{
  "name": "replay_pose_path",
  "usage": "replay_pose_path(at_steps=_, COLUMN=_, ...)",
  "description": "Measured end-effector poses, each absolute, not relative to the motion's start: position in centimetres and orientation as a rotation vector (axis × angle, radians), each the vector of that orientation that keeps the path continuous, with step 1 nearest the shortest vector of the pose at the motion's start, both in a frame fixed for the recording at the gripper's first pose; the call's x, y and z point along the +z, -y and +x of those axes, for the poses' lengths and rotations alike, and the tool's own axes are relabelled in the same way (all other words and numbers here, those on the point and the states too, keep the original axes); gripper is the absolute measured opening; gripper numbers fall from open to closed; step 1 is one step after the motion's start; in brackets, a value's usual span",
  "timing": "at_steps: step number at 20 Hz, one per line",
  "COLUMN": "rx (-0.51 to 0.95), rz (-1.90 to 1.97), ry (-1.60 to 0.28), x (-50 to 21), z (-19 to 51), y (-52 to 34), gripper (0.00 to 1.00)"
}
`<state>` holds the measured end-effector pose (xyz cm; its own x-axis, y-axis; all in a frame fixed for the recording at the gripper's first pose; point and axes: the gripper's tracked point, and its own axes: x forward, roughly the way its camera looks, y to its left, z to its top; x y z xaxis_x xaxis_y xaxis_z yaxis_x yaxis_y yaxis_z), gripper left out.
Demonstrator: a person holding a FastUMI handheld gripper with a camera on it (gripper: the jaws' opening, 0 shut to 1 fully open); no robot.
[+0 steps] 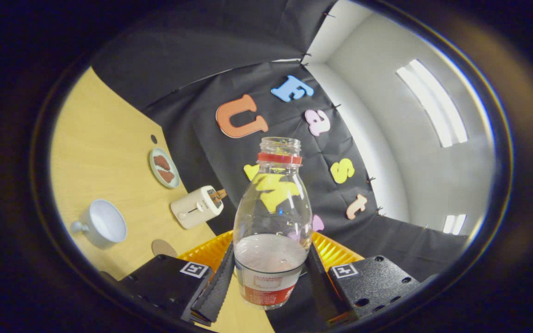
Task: Take the bottle from table, then pour the juice into the cup, finally place the bottle on the coaster
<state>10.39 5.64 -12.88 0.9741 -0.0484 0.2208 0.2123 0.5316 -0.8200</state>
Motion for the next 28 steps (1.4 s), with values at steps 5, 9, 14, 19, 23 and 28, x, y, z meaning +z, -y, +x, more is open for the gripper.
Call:
replay_pose_path(at_steps=5, rx=-0.142, rz=-0.752, ry=0.138, x=-12.2, z=11.3, y=-3.8, gripper=0.82)
replay_pose_path(at_steps=9, rx=-0.138, rz=-0.541, ry=0.076, x=-11.5, z=12.3, y=-2.1, gripper=0.82)
replay_pose_path(at_steps=14, rx=-0.115, rz=-0.374, ry=0.058, x=-9.8, z=12.9, y=-1.5, gripper=0.82)
replay_pose_path(at_steps=19, rx=-0.082, rz=-0.265, ry=0.038, x=-9.8, z=13.1, y=-1.9, gripper=0.82)
replay_pose_path(at_steps=23, rx=-0.064, rz=-0.198, ry=0.023, x=-10.9, z=14.2, y=-2.0, gripper=0.82)
replay_pose_path(at_steps=28, rx=-0.026, rz=-0.151, ry=-0.019, x=-15.0, z=20.6, y=-1.5, gripper=0.82)
